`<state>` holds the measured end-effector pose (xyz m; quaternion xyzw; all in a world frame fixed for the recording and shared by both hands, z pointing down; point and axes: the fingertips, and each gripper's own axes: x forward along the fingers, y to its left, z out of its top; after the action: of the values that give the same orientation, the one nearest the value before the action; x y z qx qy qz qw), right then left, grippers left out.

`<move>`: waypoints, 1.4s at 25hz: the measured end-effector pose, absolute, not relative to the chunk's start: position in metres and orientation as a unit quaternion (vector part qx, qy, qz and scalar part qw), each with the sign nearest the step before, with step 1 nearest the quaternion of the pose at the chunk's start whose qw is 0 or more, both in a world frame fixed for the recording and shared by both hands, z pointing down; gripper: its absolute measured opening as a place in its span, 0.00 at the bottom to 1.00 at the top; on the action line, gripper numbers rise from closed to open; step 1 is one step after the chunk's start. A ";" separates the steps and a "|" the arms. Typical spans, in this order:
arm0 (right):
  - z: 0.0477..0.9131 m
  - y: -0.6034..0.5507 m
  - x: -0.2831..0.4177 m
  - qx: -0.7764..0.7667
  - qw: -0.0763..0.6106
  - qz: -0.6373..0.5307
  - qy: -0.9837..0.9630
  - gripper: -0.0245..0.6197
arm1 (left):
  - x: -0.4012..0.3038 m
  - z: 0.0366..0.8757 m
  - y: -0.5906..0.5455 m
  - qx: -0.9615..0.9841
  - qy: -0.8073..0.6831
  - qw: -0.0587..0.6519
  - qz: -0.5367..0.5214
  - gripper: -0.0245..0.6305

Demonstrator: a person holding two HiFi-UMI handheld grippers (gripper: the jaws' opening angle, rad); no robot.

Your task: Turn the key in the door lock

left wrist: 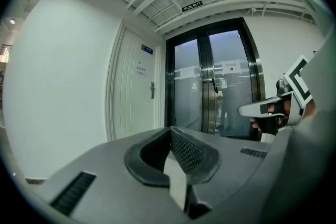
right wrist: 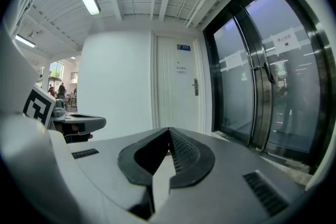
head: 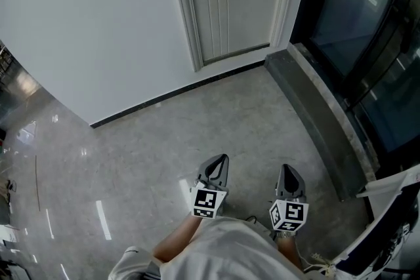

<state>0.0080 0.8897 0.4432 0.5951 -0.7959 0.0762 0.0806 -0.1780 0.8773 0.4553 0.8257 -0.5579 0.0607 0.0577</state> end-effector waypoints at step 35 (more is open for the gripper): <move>0.445 0.713 -0.101 0.620 0.093 0.080 -0.775 0.04 | -0.269 0.454 0.697 0.849 -0.521 0.069 0.052 0.05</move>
<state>-0.1012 0.7132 0.4451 0.6199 -0.7750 0.0798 0.0933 -0.2692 0.6974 0.4544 0.8490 -0.5214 0.0516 0.0688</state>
